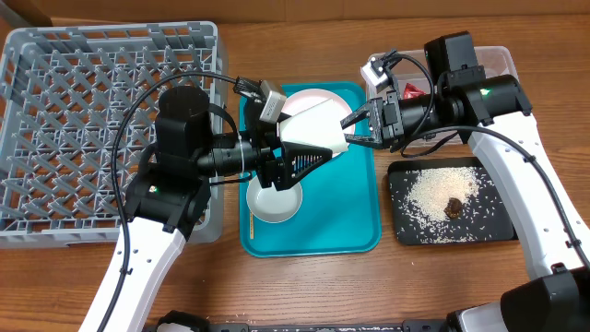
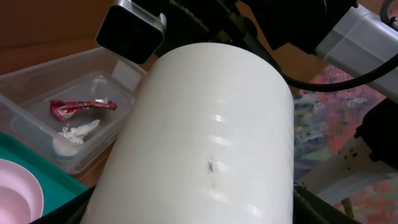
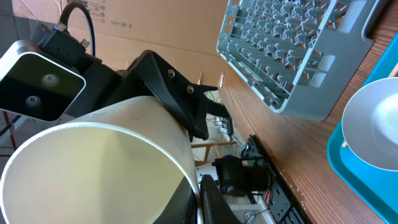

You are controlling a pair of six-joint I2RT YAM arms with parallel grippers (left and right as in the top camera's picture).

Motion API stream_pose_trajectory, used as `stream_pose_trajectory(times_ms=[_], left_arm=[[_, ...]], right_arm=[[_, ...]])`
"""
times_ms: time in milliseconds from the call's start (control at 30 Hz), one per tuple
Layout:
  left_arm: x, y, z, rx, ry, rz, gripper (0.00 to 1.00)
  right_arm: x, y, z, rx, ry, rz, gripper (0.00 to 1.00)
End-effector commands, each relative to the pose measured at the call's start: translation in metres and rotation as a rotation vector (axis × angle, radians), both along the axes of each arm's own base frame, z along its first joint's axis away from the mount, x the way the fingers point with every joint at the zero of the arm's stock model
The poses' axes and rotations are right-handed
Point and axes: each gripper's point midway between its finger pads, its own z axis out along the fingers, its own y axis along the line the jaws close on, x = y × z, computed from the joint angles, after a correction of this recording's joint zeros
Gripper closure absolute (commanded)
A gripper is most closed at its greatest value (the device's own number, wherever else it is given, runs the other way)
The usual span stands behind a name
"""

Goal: Sort waste into correct bins and load items into the dishwasher
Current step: 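Hand the paper cup from the right gripper to the left gripper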

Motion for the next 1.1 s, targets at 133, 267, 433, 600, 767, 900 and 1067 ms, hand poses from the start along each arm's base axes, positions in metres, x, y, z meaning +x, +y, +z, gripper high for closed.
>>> stream_pose_trajectory(times_ms=[133,267,433,600,767,900,1067], left_arm=[[0.014,0.003,0.002,0.024,-0.025,0.082,0.24],[0.014,0.003,0.002,0.024,-0.025,0.083,0.26],[0.015,0.004,0.002,0.027,-0.026,0.089,0.34],[0.026,0.011,-0.010,0.075,0.006,0.173,0.39],[0.033,0.019,-0.025,0.137,0.026,0.241,0.41],[0.039,0.027,-0.035,0.185,0.036,0.293,0.42],[0.044,0.040,-0.054,0.272,0.069,0.370,0.46]], right_arm=[[-0.004,0.003,0.008,0.036,-0.014,0.025,0.96],[-0.004,0.003,0.008,0.035,-0.015,0.025,0.96],[-0.003,0.003,0.006,0.021,-0.016,0.018,0.96],[-0.003,0.003,0.005,0.018,-0.017,0.017,0.95],[-0.002,0.002,0.004,0.012,-0.018,0.014,0.69],[0.002,0.001,-0.006,-0.049,-0.026,-0.015,0.53],[0.019,-0.016,-0.041,-0.261,-0.036,-0.123,0.40]])
